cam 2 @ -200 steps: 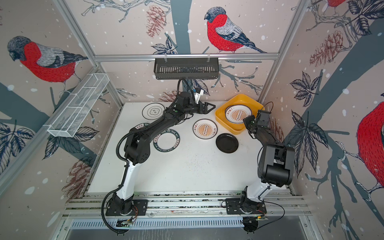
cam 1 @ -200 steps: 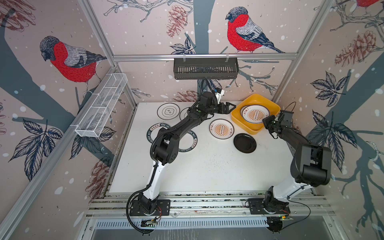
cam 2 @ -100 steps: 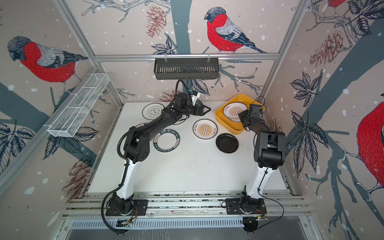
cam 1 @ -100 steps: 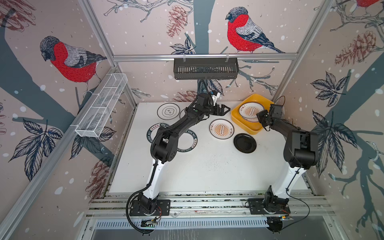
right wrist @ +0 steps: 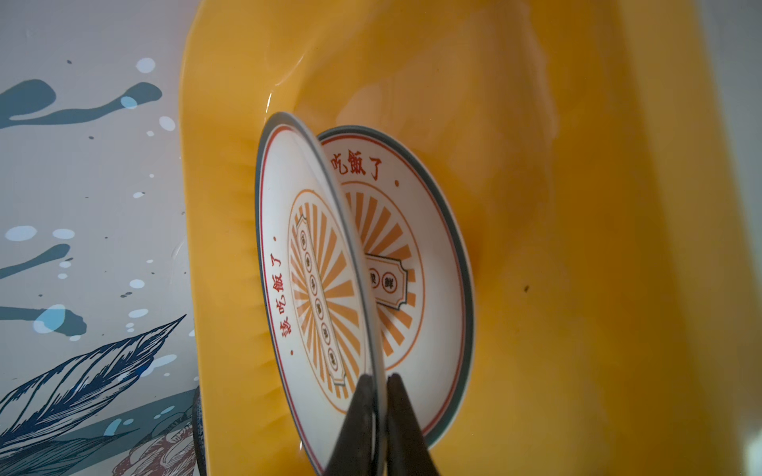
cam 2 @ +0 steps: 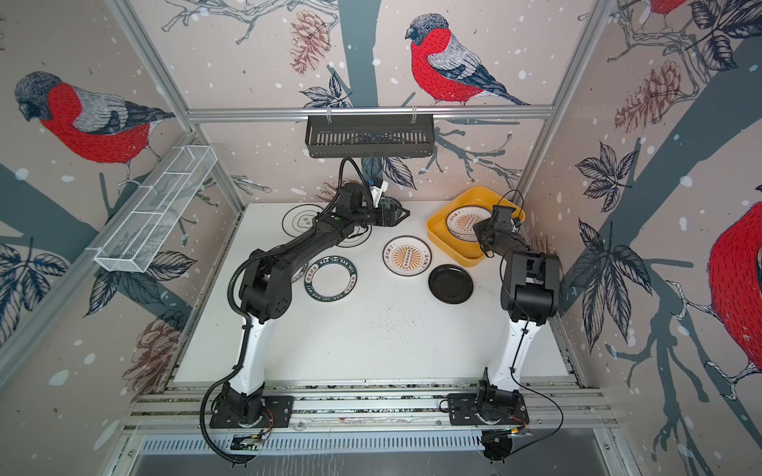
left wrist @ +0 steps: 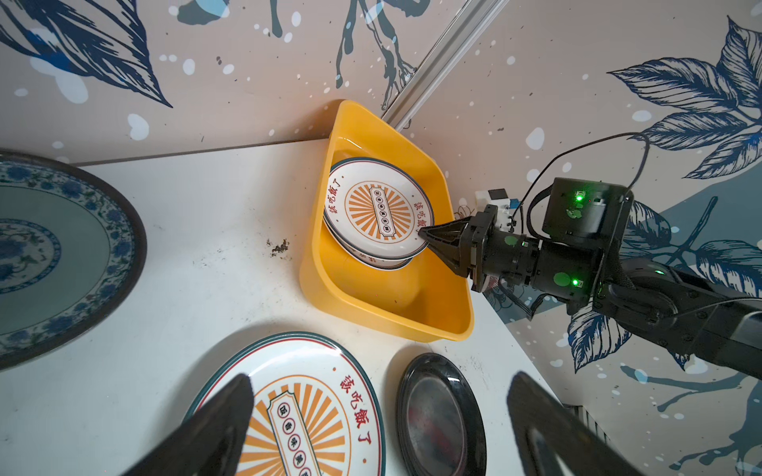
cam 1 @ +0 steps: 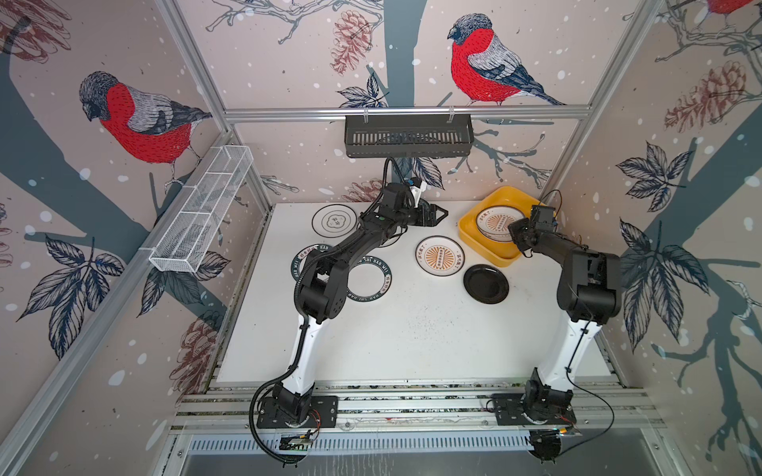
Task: Place the plates into the plastic bin on the countertop
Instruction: 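Lift the plate with the right gripper and lower it into the yellow bin, then open the right gripper and withdraw it from the bin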
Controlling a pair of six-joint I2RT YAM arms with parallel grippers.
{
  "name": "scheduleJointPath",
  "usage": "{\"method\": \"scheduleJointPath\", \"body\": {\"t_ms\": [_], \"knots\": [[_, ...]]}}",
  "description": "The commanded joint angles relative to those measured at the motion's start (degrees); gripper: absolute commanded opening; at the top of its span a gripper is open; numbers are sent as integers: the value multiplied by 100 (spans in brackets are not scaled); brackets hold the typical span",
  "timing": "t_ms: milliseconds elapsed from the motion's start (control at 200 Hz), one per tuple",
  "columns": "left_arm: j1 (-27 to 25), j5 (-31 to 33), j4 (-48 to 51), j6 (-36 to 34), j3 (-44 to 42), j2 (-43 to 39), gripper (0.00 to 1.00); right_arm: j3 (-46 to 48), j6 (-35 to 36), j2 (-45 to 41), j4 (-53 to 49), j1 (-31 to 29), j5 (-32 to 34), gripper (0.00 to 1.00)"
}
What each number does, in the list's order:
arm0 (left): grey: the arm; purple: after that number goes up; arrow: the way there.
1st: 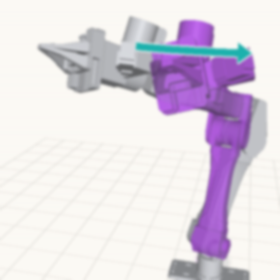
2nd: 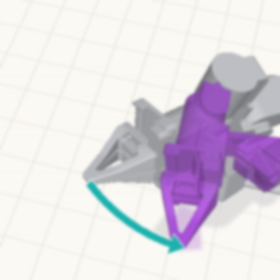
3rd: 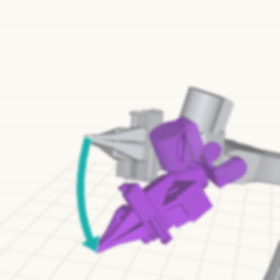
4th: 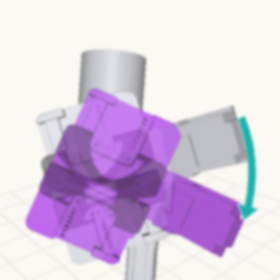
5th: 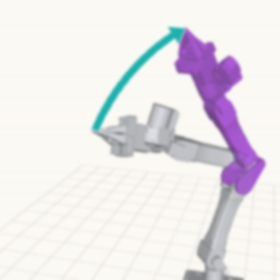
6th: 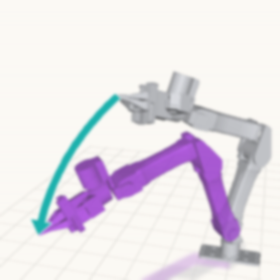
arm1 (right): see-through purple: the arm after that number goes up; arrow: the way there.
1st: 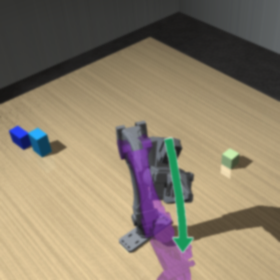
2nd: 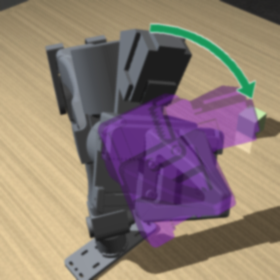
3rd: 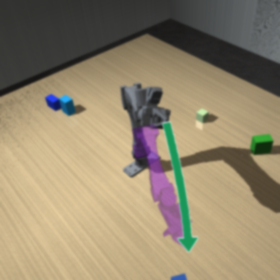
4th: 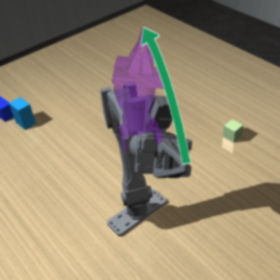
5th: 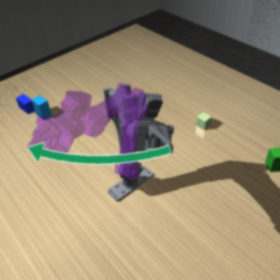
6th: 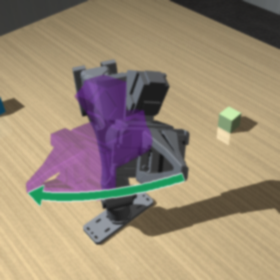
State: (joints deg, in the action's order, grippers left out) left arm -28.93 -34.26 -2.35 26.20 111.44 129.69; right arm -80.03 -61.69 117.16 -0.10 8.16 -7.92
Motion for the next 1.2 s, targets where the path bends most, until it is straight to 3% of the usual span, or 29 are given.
{"method": "scheduleJointPath", "body": {"t_ms": [0,155,315,450,565,870,1195], "knots": [[44,0,-150,0,-8,-107,96,-65,27,13,15,-45,162,14],[55,7,-87,-8,-8,-174,96,-104,125,6,-45,-52,253,19],[60,94,-194,18,-350,-418,96,-363,392,50,-485,-78,511,50],[53,197,-268,35,-641,-600,96,-476,500,25,-664,-91,638,57],[51,269,-241,37,-736,-676,96,-742,682,50,-957,-181,874,72],[55,633,-334,-27,-1233,-1129,96,-1055,1242,-153,-1234,-413,1288,83],[87,1219,-543,398,-2640,-2162,97,-85,1999,-1581,-301,-932,1177,100]]}}
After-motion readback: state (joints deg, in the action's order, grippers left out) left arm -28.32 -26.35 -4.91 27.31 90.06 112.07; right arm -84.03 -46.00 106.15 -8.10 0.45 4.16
